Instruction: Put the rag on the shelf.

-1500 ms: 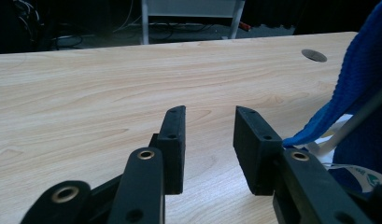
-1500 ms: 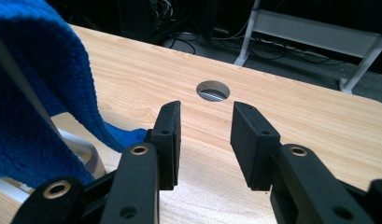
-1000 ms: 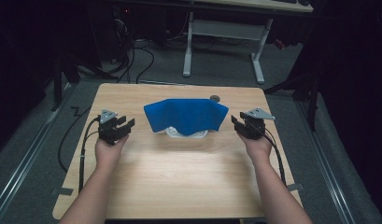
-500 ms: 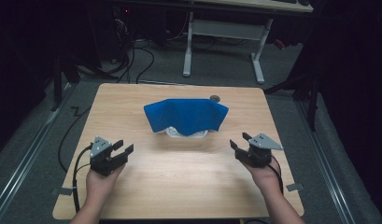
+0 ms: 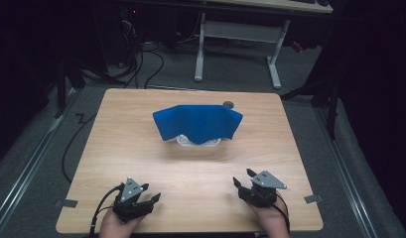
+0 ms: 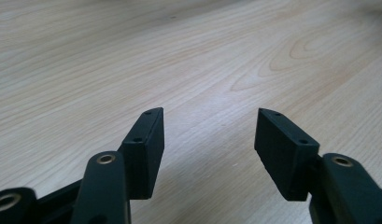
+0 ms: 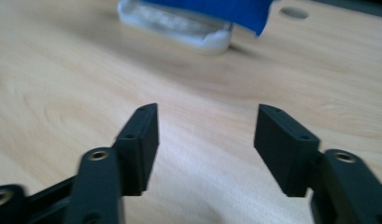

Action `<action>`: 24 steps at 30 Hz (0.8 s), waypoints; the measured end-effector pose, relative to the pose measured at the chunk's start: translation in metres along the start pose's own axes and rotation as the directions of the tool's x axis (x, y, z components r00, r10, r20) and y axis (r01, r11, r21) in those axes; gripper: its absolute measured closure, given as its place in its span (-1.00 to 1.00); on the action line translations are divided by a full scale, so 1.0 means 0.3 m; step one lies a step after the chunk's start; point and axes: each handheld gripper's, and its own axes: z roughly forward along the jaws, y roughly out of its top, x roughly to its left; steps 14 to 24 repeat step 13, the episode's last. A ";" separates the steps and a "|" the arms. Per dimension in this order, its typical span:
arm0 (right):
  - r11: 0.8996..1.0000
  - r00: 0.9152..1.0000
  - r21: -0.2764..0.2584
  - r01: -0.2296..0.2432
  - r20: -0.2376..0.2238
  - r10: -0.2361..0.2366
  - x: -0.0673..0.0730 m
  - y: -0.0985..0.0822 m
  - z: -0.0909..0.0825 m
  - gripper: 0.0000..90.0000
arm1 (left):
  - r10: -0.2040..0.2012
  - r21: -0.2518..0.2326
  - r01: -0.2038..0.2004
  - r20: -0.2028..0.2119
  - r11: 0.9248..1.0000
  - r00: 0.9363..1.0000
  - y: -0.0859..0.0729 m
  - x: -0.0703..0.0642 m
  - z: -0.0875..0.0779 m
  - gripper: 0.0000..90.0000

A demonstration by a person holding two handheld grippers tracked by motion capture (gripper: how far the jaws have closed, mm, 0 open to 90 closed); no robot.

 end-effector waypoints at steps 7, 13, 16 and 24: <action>0.999 1.000 0.044 0.020 0.013 -0.021 -0.063 -0.034 0.030 -0.10 | -0.011 0.028 0.012 -0.026 1.000 1.000 -0.001 0.018 0.021 -0.04; 0.998 1.000 0.052 0.028 -0.009 -0.028 -0.059 -0.041 0.027 -0.10 | -0.044 0.027 0.045 -0.034 0.999 0.998 -0.004 0.034 0.018 -0.04; 0.998 1.000 0.052 0.028 -0.009 -0.028 -0.059 -0.041 0.027 -0.10 | -0.044 0.027 0.045 -0.034 0.999 0.998 -0.004 0.034 0.018 -0.04; 0.998 1.000 0.052 0.028 -0.009 -0.028 -0.059 -0.041 0.027 -0.10 | -0.044 0.027 0.045 -0.034 0.999 0.998 -0.004 0.034 0.018 -0.04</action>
